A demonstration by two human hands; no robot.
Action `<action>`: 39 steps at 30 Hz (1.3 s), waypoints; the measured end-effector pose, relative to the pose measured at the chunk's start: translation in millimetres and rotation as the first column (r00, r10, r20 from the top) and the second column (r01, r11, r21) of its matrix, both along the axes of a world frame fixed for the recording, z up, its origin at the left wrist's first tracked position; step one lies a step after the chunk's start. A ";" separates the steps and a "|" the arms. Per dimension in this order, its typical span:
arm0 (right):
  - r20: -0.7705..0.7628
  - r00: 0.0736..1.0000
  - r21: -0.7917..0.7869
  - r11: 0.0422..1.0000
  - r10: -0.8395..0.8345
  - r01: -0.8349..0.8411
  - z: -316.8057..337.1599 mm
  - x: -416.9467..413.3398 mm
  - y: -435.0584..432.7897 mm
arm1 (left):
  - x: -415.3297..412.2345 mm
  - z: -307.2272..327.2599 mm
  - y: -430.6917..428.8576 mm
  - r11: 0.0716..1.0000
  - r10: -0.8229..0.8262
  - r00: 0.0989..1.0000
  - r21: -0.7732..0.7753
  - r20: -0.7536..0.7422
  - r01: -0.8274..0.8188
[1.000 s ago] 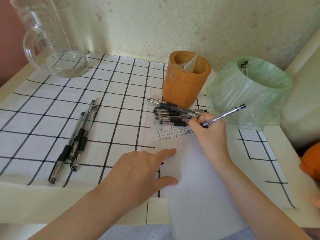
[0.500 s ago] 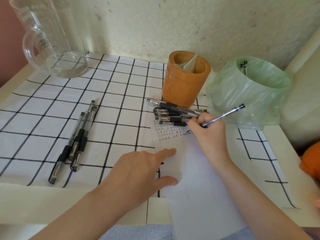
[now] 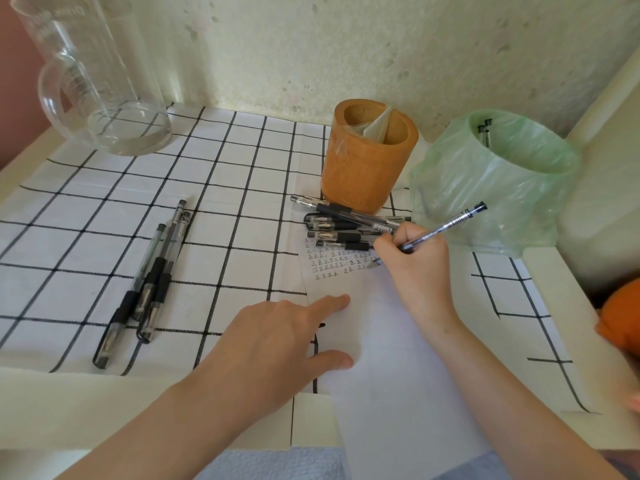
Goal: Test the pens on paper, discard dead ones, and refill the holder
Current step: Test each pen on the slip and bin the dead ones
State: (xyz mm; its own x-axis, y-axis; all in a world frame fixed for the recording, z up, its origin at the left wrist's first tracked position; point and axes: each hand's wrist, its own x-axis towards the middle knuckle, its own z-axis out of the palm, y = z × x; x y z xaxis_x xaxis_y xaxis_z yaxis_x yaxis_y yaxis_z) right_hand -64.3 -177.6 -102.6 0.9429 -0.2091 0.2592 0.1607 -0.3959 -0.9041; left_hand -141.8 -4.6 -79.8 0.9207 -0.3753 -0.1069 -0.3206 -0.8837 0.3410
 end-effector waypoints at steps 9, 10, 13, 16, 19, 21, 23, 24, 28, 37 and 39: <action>0.004 1.000 0.009 1.000 0.014 -0.014 0.2 0.8 -0.9 | -0.2 -0.9 0.0 1.000 0.007 1.000 -0.007 -0.012 -0.007; 0.005 1.000 0.012 1.000 0.021 -0.021 -0.2 0.8 -1.2 | -0.2 -1.0 -0.1 1.000 0.007 1.000 -0.006 -0.010 -0.007; 0.005 0.999 0.014 0.999 0.041 -0.041 -1.6 1.0 -1.9 | -0.1 -1.0 -0.3 1.000 0.008 1.000 -0.006 -0.010 -0.008; 0.010 0.999 0.016 0.999 0.048 -0.048 -1.5 1.0 -1.5 | 0.2 -0.9 -0.8 1.000 0.009 1.000 -0.001 -0.011 -0.009; 0.020 0.999 0.008 0.999 0.049 -0.049 -0.8 0.9 -1.0 | 0.1 0.0 -0.8 1.000 0.010 1.000 0.000 -0.011 -0.010; 0.023 0.999 0.009 0.999 0.043 -0.043 -0.8 0.6 -1.2 | -0.1 0.4 -0.7 1.000 0.010 1.000 -0.002 -0.009 -0.010; 0.022 0.999 0.008 0.999 0.031 -0.031 -1.0 0.8 -1.5 | 0.0 0.5 -0.8 1.000 0.009 1.000 0.002 -0.008 -0.009; 0.022 0.999 0.007 1.000 0.026 -0.026 -1.0 0.7 -1.6 | -0.1 0.6 -0.9 1.000 0.008 1.000 0.002 -0.009 -0.008; 0.019 1.000 0.005 1.000 0.016 -0.016 -1.0 1.5 -0.6 | -0.1 0.7 -0.6 1.000 0.005 1.000 -0.002 -0.013 -0.005; 0.017 0.998 -0.005 0.998 0.060 -0.060 -0.9 0.7 -2.1 | 0.2 0.6 -1.1 1.000 0.007 1.000 -0.021 -0.011 -0.007; 0.023 0.999 -0.007 0.999 0.044 -0.044 -0.3 0.5 -1.4 | -0.4 1.4 -0.9 1.000 0.003 1.000 -0.018 -0.011 -0.003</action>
